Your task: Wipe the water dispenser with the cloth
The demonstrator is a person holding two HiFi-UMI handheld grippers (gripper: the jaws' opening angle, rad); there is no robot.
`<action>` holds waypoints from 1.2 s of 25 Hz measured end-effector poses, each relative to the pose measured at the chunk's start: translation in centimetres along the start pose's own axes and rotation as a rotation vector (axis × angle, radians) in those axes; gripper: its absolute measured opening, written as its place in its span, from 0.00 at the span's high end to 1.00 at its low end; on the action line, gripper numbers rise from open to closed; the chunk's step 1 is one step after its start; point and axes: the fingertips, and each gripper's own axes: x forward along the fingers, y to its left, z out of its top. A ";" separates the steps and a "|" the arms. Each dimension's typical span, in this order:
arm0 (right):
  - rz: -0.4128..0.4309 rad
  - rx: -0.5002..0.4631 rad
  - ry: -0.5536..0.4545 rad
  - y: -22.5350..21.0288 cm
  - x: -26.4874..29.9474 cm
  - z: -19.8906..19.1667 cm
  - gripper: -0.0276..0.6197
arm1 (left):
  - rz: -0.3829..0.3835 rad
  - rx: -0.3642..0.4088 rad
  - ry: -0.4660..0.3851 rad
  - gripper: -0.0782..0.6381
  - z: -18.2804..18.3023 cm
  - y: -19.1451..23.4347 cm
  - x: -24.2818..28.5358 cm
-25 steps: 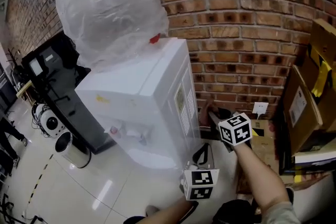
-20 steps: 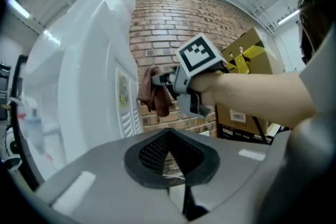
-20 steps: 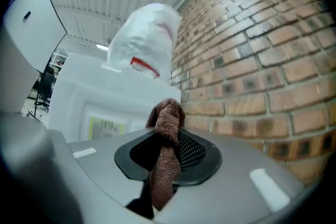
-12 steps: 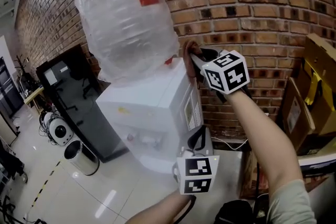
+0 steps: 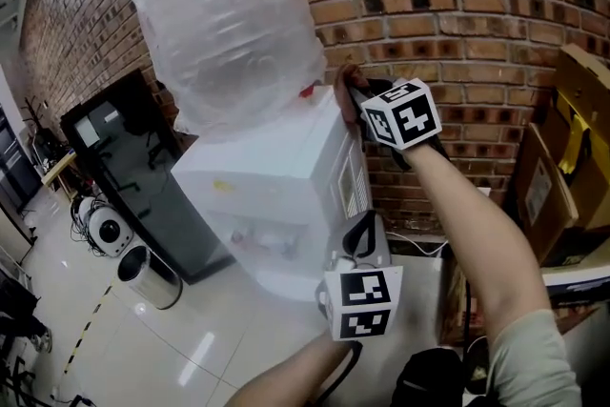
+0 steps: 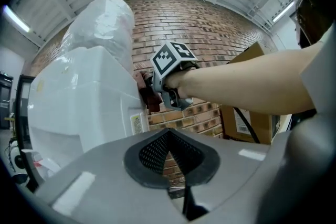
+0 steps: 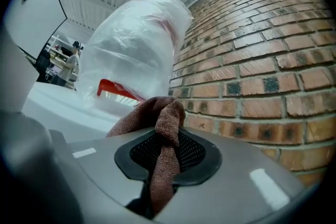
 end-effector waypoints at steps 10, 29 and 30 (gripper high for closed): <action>0.022 0.061 0.104 0.9 -0.2 -7.2 0.83 | -0.028 -0.053 0.045 0.89 -5.0 -1.8 1.3; 0.104 0.120 0.302 4.8 -1.5 -23.9 0.83 | -0.059 -0.065 0.158 0.89 -15.0 -4.4 2.9; 0.107 0.120 0.309 5.0 -1.5 -24.4 0.83 | -0.059 -0.065 0.162 0.89 -15.4 -4.5 3.0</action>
